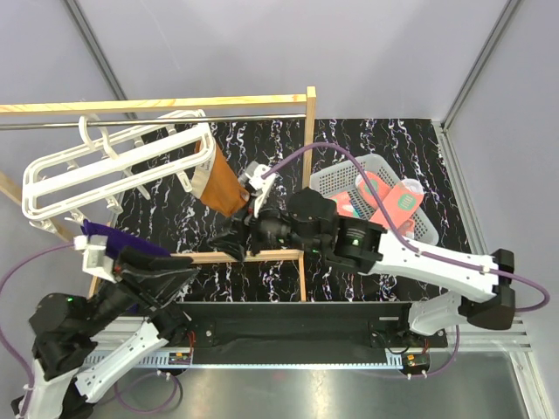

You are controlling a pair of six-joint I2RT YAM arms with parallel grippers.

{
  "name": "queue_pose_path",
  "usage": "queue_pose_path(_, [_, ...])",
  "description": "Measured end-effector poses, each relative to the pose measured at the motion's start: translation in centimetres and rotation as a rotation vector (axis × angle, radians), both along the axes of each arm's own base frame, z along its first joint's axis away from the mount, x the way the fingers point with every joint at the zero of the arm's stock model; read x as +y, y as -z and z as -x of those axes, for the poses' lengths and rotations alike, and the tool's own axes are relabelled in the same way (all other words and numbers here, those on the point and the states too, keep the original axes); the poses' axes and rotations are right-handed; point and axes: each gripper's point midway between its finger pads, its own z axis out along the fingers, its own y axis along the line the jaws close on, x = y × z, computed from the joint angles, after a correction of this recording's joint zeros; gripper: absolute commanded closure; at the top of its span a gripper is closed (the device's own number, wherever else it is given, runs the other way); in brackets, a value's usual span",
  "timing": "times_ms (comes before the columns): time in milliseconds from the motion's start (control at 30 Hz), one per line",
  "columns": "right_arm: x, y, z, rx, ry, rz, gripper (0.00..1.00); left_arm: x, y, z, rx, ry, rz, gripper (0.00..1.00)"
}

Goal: Clip the socks to the hanger
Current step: Open the clamp at the hanger.

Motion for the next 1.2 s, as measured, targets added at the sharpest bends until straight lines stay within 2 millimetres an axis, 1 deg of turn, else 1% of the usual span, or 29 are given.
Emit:
queue_pose_path(67, [1.3, -1.0, -0.8, -0.047, 0.015, -0.049, 0.41, 1.0, -1.3, 0.8, -0.035, -0.009, 0.007, 0.49])
queue_pose_path(100, [1.9, -1.4, -1.2, -0.067, 0.024, -0.070, 0.41, 1.7, -2.2, 1.2, -0.061, -0.019, 0.019, 0.47])
queue_pose_path(200, [3.8, -2.5, -2.5, -0.125, 0.055, -0.117, 0.37, 4.4, -5.6, 2.9, -0.150, -0.073, 0.068, 0.46])
queue_pose_path(267, [5.1, -3.2, -3.7, -0.155, 0.091, -0.135, 0.37, 6.4, -7.5, 3.5, -0.189, -0.141, 0.106, 0.48])
queue_pose_path(300, [5.7, -3.6, -4.3, -0.170, 0.110, -0.144, 0.37, 7.5, -8.3, 3.6, -0.201, -0.186, 0.126, 0.49])
queue_pose_path(367, [6.6, -3.8, -5.4, -0.198, 0.153, -0.153, 0.36, 9.1, -9.5, 3.7, -0.209, -0.262, 0.155, 0.50])
queue_pose_path(433, [7.2, -3.6, -6.4, -0.217, 0.191, -0.147, 0.37, 10.0, -10.3, 3.4, -0.201, -0.328, 0.162, 0.49])
queue_pose_path(533, [7.6, -2.9, -7.5, -0.238, 0.242, -0.127, 0.37, 10.0, -10.5, 2.4, -0.177, -0.382, 0.136, 0.50])
queue_pose_path(600, [7.6, -2.4, -8.0, -0.246, 0.266, -0.112, 0.37, 9.5, -10.3, 1.4, -0.154, -0.404, 0.106, 0.50])
queue_pose_path(667, [7.5, -2.4, -8.2, -0.254, 0.277, -0.108, 0.37, 9.0, -10.1, 0.7, -0.136, -0.414, 0.080, 0.52])
queue_pose_path(833, [7.3, -3.0, -8.6, -0.276, 0.301, -0.124, 0.38, 8.6, -9.7, -0.1, -0.113, -0.426, 0.063, 0.55])
queue_pose_path(1000, [7.3, -3.8, -8.8, -0.304, 0.307, -0.142, 0.42, 8.5, -9.7, -0.7, -0.082, -0.450, 0.074, 0.57])
queue_pose_path(1200, [7.1, -4.5, -9.0, -0.321, 0.326, -0.162, 0.52, 7.3, -9.8, -2.4, -0.037, -0.457, 0.053, 0.58])
